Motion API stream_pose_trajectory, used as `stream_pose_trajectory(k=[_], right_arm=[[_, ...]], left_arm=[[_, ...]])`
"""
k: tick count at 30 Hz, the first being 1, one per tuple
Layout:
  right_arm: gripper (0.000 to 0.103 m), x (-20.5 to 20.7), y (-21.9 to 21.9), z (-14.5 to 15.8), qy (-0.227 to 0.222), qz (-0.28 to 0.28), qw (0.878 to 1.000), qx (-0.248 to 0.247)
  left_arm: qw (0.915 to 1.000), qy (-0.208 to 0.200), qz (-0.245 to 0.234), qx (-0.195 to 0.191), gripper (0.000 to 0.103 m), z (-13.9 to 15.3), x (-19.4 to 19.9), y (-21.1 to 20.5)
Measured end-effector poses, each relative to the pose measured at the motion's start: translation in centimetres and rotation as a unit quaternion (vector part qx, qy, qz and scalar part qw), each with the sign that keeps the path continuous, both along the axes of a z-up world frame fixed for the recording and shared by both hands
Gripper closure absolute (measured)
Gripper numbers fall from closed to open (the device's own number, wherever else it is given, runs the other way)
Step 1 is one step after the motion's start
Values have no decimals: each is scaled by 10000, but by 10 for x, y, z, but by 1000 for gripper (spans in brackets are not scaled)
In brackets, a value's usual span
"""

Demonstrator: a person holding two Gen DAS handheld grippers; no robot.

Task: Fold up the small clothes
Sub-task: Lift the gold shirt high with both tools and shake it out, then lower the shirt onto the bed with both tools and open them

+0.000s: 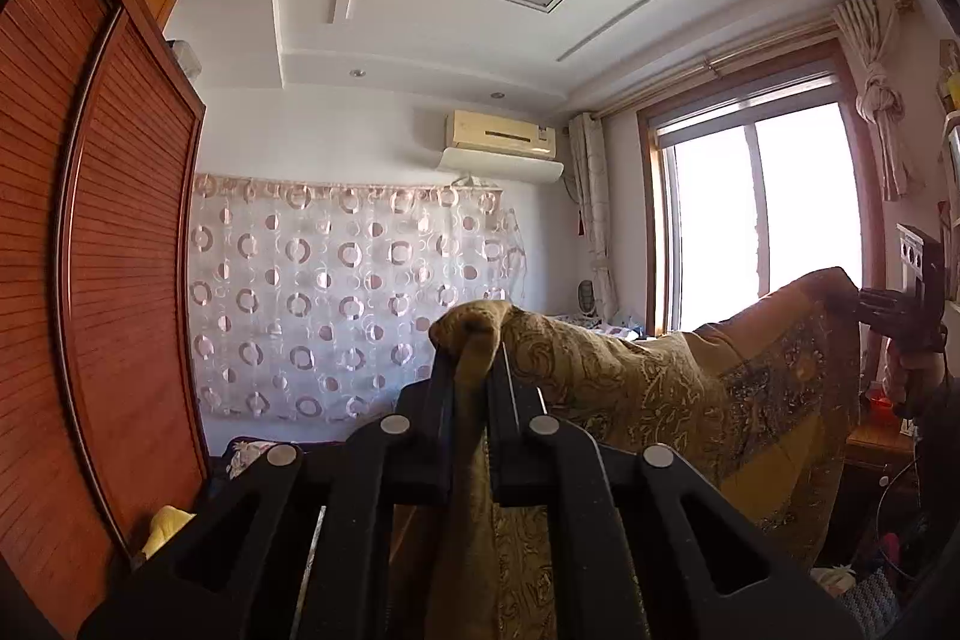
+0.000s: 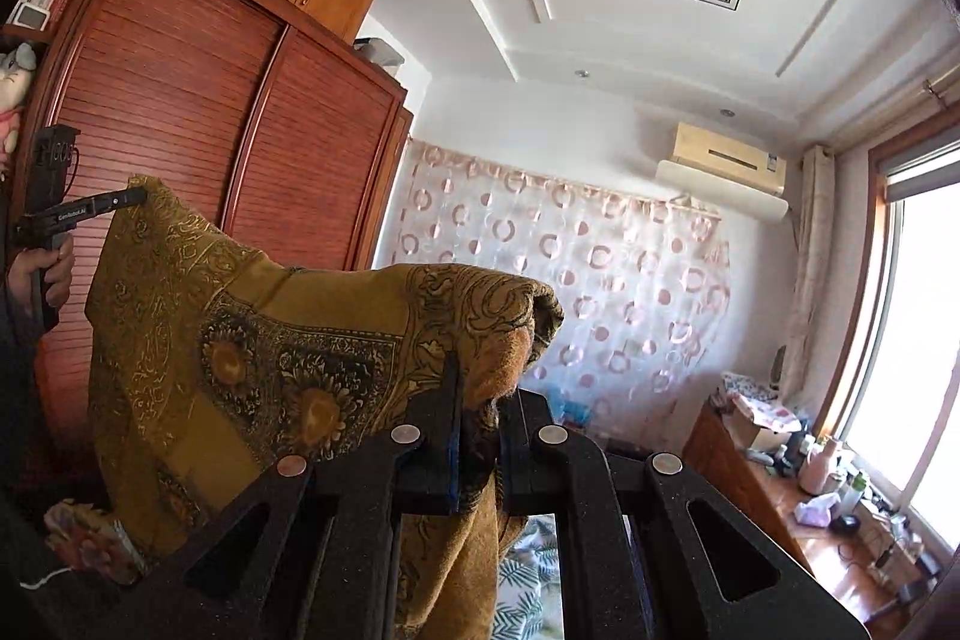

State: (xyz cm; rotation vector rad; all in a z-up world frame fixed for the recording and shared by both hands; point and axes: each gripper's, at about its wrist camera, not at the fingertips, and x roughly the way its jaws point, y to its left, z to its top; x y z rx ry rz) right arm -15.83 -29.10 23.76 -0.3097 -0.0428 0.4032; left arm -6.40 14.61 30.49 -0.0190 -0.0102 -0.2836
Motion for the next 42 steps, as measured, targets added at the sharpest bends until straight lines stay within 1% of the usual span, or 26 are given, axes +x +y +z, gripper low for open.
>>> stream_pose_trajectory(k=[2, 4, 6, 8, 11, 12, 13, 14, 15, 17, 20, 23, 26, 28, 30, 32, 33, 34, 35, 36, 37, 38, 39, 40, 41, 42], right_arm=[[95, 14, 1, -5, 179, -30, 9998, -16], [95, 37, 4, -16, 391, -163, 9991, -101], [95, 69, 6, -31, 676, -203, 9974, -121], [95, 106, 10, -53, 950, -230, 9951, -161], [95, 167, 18, -94, 1343, -252, 9903, -252], [95, 187, 20, -110, 1487, -247, 9883, -250], [95, 210, 24, -127, 1656, -285, 9854, -267], [95, 234, 27, -144, 1833, -377, 9818, -309], [95, 255, 30, -161, 2007, -463, 9779, -355], [95, 295, 33, -192, 2284, -599, 9708, -432], [95, 339, 37, -223, 2588, -698, 9622, -475], [95, 375, 44, -241, 2750, -791, 9561, -634], [95, 410, 47, -256, 2933, -844, 9502, -625], [95, 430, 60, -252, 3042, -871, 9469, -575], [95, 446, 63, -259, 3190, -891, 9421, -519], [95, 470, 67, -262, 3347, -909, 9365, -510], [95, 475, 70, -267, 3423, -920, 9336, -519], [95, 473, 71, -267, 3479, -958, 9311, -537], [95, 478, 72, -268, 3536, -1009, 9283, -541], [93, 483, 73, -266, 3581, -1056, 9263, -515], [91, 487, 74, -265, 3606, -1107, 9249, -473], [84, 493, 76, -262, 3618, -1153, 9241, -425], [79, 489, 76, -259, 3615, -1181, 9241, -372], [77, 485, 75, -257, 3596, -1195, 9249, -310], [71, 482, 73, -258, 3572, -1209, 9258, -260], [65, 478, 72, -257, 3560, -1209, 9264, -207]], left_arm=[[9998, 170, 76, -25, 94, -18, 21, 3], [9993, 355, 120, -53, 94, -36, 42, 2], [9979, 604, 250, -2, 94, -60, 75, 2], [9957, 862, 333, 32, 94, -84, 107, 1], [9895, 1328, 530, 214, 94, -138, 172, -5], [9875, 1450, 566, 247, 94, -153, 188, -7], [9842, 1648, 593, 278, 94, -174, 211, -9], [9816, 1785, 605, 303, 94, -189, 225, -12], [9772, 2000, 640, 308, 94, -212, 249, -13], [9708, 2282, 654, 335, 94, -240, 280, -17], [9627, 2589, 654, 427, 94, -266, 317, -26], [9572, 2768, 685, 490, 94, -274, 343, -33], [9512, 2971, 655, 521, 93, -289, 373, -36], [9469, 3087, 667, 599, 93, -296, 386, -39], [9434, 3187, 644, 653, 93, -304, 397, -42], [9391, 3305, 607, 712, 93, -317, 408, -46], [9371, 3353, 607, 756, 93, -323, 411, -48], [9353, 3395, 620, 787, 92, -327, 413, -48], [9331, 3456, 633, 772, 90, -331, 414, -48], [9320, 3497, 613, 736, 86, -334, 415, -46], [9307, 3547, 555, 694, 80, -336, 413, -45], [9302, 3567, 538, 687, 75, -337, 410, -44], [9306, 3555, 528, 696, 64, -336, 407, -43], [9321, 3520, 507, 693, 56, -335, 403, -42], [9331, 3499, 474, 675, 52, -333, 396, -41], [9324, 3523, 461, 659, 42, -332, 394, -40]])
